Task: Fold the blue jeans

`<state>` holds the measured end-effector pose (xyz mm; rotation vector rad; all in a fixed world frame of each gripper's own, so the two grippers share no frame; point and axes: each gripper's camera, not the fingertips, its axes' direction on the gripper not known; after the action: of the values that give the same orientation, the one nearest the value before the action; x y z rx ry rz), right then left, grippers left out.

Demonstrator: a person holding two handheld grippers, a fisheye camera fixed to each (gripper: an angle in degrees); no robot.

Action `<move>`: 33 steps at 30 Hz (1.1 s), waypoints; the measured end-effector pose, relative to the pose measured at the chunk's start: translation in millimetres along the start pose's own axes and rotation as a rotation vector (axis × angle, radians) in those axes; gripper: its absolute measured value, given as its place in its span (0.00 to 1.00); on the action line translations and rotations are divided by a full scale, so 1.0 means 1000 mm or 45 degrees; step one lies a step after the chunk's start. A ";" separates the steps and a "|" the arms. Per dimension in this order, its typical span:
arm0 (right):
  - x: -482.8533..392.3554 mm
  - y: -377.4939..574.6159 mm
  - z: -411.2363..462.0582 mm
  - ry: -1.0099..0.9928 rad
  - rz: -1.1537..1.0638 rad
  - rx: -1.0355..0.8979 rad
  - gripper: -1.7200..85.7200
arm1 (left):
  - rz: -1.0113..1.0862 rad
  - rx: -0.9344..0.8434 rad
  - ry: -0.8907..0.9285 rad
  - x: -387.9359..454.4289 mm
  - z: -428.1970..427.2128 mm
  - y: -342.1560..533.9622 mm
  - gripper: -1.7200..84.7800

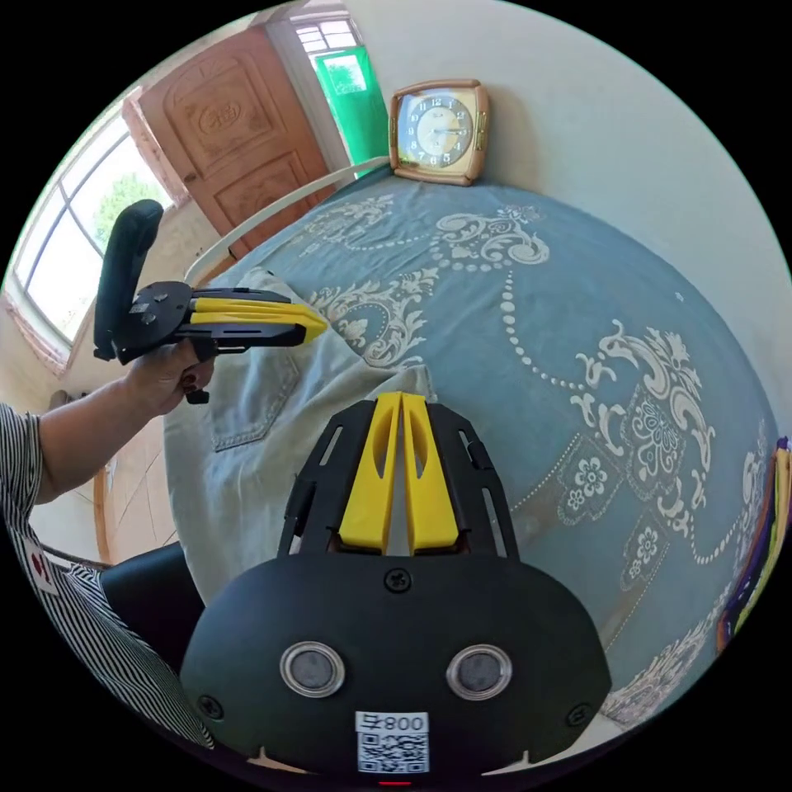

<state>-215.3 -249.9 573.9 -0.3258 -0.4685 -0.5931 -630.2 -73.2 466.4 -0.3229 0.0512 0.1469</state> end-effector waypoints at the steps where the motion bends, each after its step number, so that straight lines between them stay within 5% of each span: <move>1: 0.002 -0.002 0.005 -0.003 0.002 -0.031 0.02 | -0.009 0.039 0.015 -0.002 0.000 0.002 0.02; 10: 0.005 -0.007 -0.016 -0.031 0.005 0.047 0.02 | -0.167 0.204 -0.209 -0.006 -0.045 0.025 0.02; 13: 0.015 -0.013 -0.001 -0.064 0.049 -0.012 0.02 | -0.260 0.029 -0.356 -0.032 -0.029 0.034 0.02; 16: 0.022 -0.013 -0.008 -0.111 0.067 -0.037 0.02 | -0.359 0.006 -0.189 -0.055 -0.027 0.042 0.02; 20: 0.017 0.014 -0.048 -0.043 0.050 0.077 0.02 | -0.399 0.140 -0.285 -0.052 -0.060 0.050 0.02; 24: 0.016 0.069 -0.081 -0.020 0.146 0.142 0.02 | -0.396 -0.102 -0.285 -0.063 -0.025 0.051 0.02; 27: 0.021 0.096 -0.061 0.099 0.204 -0.027 0.02 | -0.443 -0.095 -0.236 -0.064 -0.029 0.048 0.02; 33: 0.021 0.124 -0.103 0.149 0.267 0.108 0.02 | -0.248 0.158 -0.044 0.006 -0.077 0.036 0.02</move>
<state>-92.2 -205.9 477.4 -0.2541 -0.3406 -0.3846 -632.0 -63.7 382.0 -0.2001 -0.0053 -0.0440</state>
